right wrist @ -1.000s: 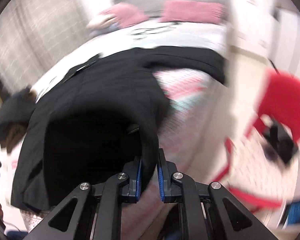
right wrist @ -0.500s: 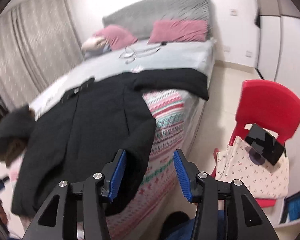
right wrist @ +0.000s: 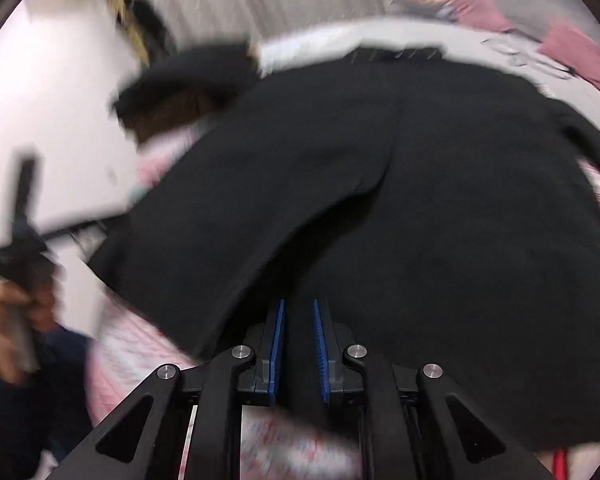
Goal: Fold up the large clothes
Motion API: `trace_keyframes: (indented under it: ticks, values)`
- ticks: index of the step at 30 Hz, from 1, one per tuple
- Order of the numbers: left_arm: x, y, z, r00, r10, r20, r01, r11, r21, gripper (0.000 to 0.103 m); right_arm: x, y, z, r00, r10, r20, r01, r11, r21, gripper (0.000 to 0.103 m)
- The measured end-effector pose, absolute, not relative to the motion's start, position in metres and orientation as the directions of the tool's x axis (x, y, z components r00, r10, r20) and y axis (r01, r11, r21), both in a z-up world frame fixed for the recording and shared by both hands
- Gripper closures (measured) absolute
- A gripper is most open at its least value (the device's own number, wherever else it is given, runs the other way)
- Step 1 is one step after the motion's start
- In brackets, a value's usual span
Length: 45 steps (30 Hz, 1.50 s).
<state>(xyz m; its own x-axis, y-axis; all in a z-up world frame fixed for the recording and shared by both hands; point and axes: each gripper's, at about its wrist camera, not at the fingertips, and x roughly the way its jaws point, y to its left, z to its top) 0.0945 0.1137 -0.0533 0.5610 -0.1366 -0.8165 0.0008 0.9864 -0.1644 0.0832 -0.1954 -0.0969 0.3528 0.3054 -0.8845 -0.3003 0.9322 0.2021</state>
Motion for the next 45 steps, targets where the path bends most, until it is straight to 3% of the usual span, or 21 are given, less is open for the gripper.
trace_keyframes:
  ticks: [3, 9, 12, 13, 16, 17, 19, 20, 22, 24, 28, 29, 30, 31, 32, 39, 45]
  values:
    - [0.09, 0.117, -0.05, 0.581, -0.134, -0.803, 0.003, 0.987, -0.162, 0.021, 0.074, -0.203, -0.087, 0.386, 0.268, -0.883, -0.334, 0.932, 0.137, 0.09]
    - [0.096, 0.111, -0.066, 0.532, -0.122, -0.838, 0.012, 0.991, -0.136, 0.021, 0.083, -0.227, -0.058, 0.424, 0.459, -0.781, -0.311, 0.883, 0.351, 0.087]
    - [0.098, 0.123, -0.066, 0.54, -0.115, -0.834, -0.037, 0.986, -0.16, 0.021, 0.082, -0.254, -0.044, 0.507, 0.41, -0.758, -0.223, 0.912, 0.344, 0.083]
    - [0.098, 0.126, -0.066, 0.541, -0.116, -0.833, -0.049, 0.984, -0.169, 0.021, 0.078, -0.273, -0.04, 0.544, 0.376, -0.75, -0.159, 0.924, 0.347, 0.075]
    - [0.099, 0.134, -0.072, 0.518, -0.138, -0.844, -0.075, 0.976, -0.206, 0.021, 0.073, -0.345, -0.028, 0.644, 0.17, -0.746, 0.073, 0.957, 0.281, 0.027]
    - [0.099, 0.134, -0.073, 0.514, -0.146, -0.845, -0.078, 0.974, -0.215, 0.023, 0.065, -0.368, -0.024, 0.655, 0.049, -0.754, 0.185, 0.957, 0.223, 0.024]
    - [0.1, 0.135, -0.077, 0.502, -0.15, -0.852, -0.089, 0.971, -0.224, 0.044, 0.058, -0.413, -0.024, 0.636, -0.056, -0.77, 0.33, 0.922, 0.205, 0.024]
    - [0.1, 0.134, -0.078, 0.5, -0.145, -0.854, -0.093, 0.971, -0.22, 0.048, 0.053, -0.434, -0.029, 0.62, -0.032, -0.784, 0.385, 0.883, 0.268, 0.024]
    - [0.1, 0.13, -0.078, 0.505, -0.135, -0.852, -0.097, 0.972, -0.212, 0.066, 0.049, -0.46, -0.05, 0.564, 0.069, -0.823, 0.484, 0.779, 0.398, 0.024]
    - [0.1, 0.126, -0.076, 0.514, -0.12, -0.849, -0.093, 0.977, -0.194, 0.078, 0.05, -0.463, -0.069, 0.476, 0.075, -0.876, 0.559, 0.744, 0.367, 0.024]
    - [0.099, 0.128, -0.073, 0.526, -0.12, -0.842, -0.107, 0.973, -0.206, 0.088, 0.047, -0.461, -0.074, 0.46, 0.078, -0.885, 0.555, 0.752, 0.355, 0.024]
    - [0.098, 0.129, -0.073, 0.529, -0.122, -0.84, -0.109, 0.972, -0.21, 0.089, 0.045, -0.46, -0.076, 0.466, 0.106, -0.878, 0.54, 0.753, 0.377, 0.029]
    - [0.098, 0.13, -0.071, 0.532, -0.124, -0.838, -0.111, 0.971, -0.214, 0.091, 0.05, -0.453, -0.084, 0.484, 0.135, -0.865, 0.522, 0.748, 0.409, 0.04]
    - [0.097, 0.132, -0.069, 0.534, -0.128, -0.836, -0.112, 0.969, -0.22, 0.092, 0.054, -0.45, -0.085, 0.503, 0.172, -0.847, 0.505, 0.737, 0.45, 0.086]
    - [0.095, 0.133, -0.067, 0.539, -0.13, -0.832, -0.113, 0.968, -0.224, 0.093, 0.056, -0.458, -0.086, 0.527, 0.205, -0.825, 0.493, 0.717, 0.493, 0.097]
    - [0.081, 0.135, -0.044, 0.579, -0.095, -0.81, -0.11, 0.975, -0.193, 0.095, 0.02, -0.463, -0.032, 0.67, 0.134, -0.731, 0.432, 0.73, 0.53, 0.098]
    - [0.086, 0.132, -0.057, 0.539, -0.052, -0.841, -0.124, 0.982, -0.141, 0.097, 0.033, -0.465, -0.053, 0.601, 0.134, -0.788, 0.455, 0.753, 0.475, 0.098]
